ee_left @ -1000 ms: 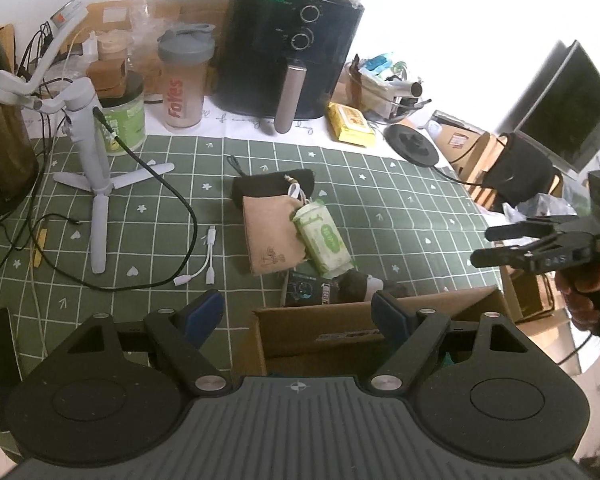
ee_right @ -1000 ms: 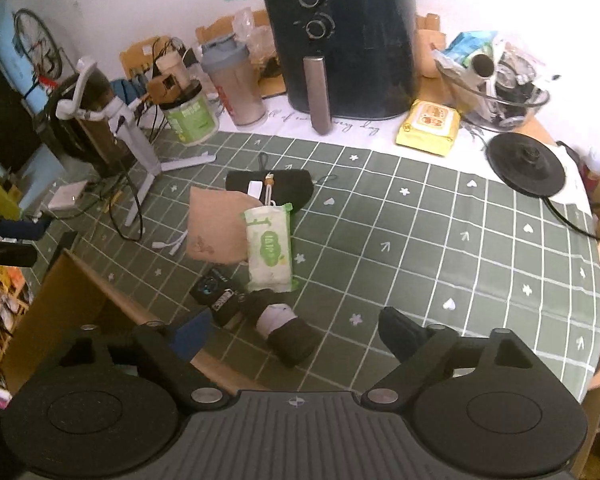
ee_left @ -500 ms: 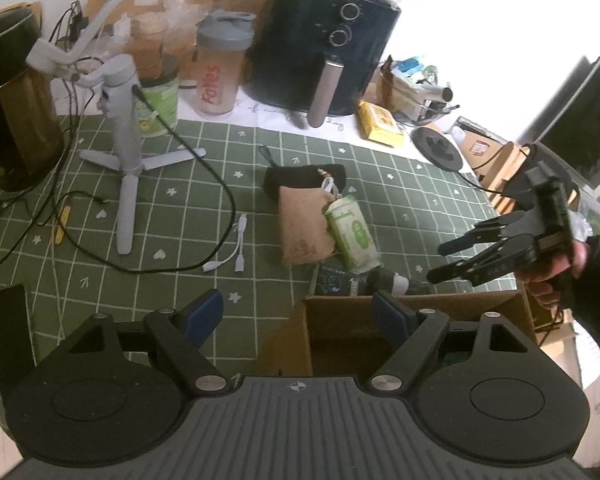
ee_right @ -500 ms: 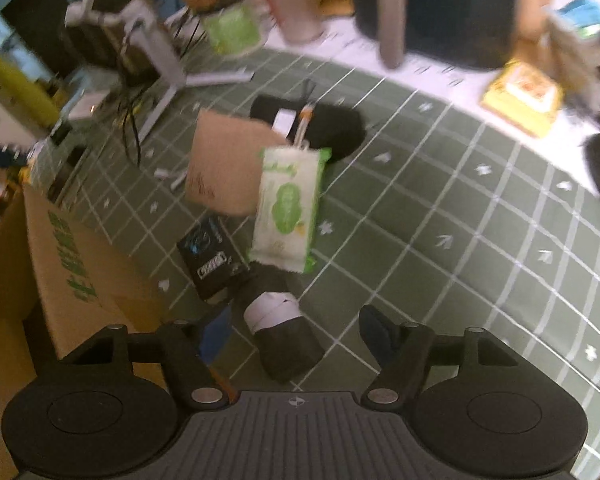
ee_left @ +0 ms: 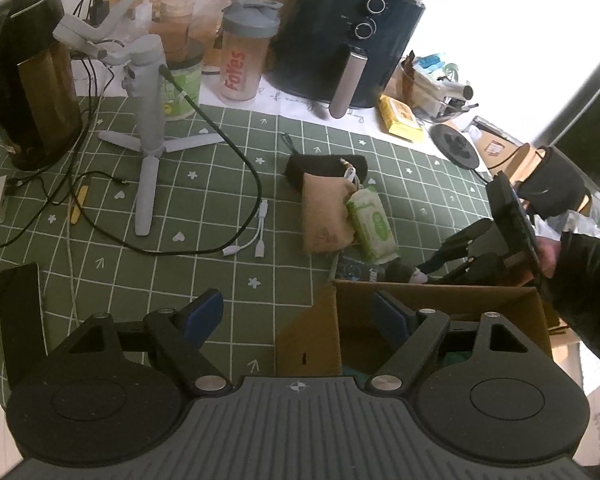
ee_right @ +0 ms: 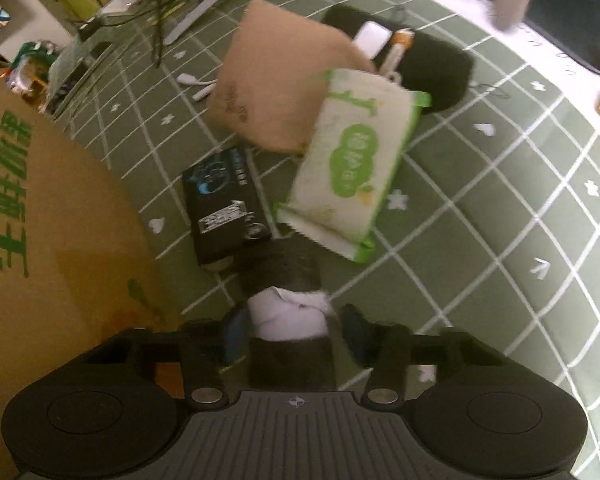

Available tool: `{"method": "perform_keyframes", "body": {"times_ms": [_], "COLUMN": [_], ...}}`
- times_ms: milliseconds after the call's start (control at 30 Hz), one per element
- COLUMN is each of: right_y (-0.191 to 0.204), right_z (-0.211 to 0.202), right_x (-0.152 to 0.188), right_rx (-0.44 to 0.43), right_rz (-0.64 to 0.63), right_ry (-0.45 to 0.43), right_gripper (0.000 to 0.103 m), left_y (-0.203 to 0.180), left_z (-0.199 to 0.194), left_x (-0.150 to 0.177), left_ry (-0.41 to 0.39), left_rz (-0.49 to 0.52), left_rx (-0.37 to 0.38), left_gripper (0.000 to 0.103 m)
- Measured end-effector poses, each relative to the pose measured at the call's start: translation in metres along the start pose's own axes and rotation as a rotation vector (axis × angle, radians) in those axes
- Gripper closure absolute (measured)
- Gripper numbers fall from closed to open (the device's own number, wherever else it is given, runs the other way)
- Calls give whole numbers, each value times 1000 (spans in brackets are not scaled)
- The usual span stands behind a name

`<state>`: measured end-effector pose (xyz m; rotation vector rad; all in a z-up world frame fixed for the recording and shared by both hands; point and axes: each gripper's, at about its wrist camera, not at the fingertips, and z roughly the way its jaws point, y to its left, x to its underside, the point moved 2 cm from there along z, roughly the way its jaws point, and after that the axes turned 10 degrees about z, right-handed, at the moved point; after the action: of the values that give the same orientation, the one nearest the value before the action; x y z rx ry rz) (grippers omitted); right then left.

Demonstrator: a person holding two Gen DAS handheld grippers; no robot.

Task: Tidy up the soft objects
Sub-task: 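Lift the sock bundle with the right gripper while the left reaches the tan pouch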

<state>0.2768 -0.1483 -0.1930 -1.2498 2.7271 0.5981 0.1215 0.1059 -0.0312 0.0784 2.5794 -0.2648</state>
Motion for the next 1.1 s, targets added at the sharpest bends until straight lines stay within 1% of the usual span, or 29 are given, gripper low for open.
{"method": "perform_keyframes", "body": {"times_ms": [133,367,500,633,767,933,1100], "right_y": [-1,-23,-26,-24,-28,-33,-24], "right_z": [-4,-14,-9,-9,-12,-24,-53], "right_x": [4,25,32,34,37,41,53], "right_rx": [61,156,224,236,234,244,295], "right_rz": [-7,129,152,181,244,336,370], "right_ry": [6,-15,-13,-35,-67,-116,-184], "right_gripper": [60,60,57,58,60,60,60], "left_y": [-1,4,1,-11,-22,-33,-37], "left_z": [1,3,8,13,23,44,68], "left_x": [-4,-21,-39,-60,-79,-95,-102], "left_ry": [-9,-52,-79,-113,-135,-110,-68], "left_rz": [15,39,81,157,229,299,371], "left_rx": [12,23,55,97,136,155,146], "left_gripper": [21,22,22,22,22,22,22]}}
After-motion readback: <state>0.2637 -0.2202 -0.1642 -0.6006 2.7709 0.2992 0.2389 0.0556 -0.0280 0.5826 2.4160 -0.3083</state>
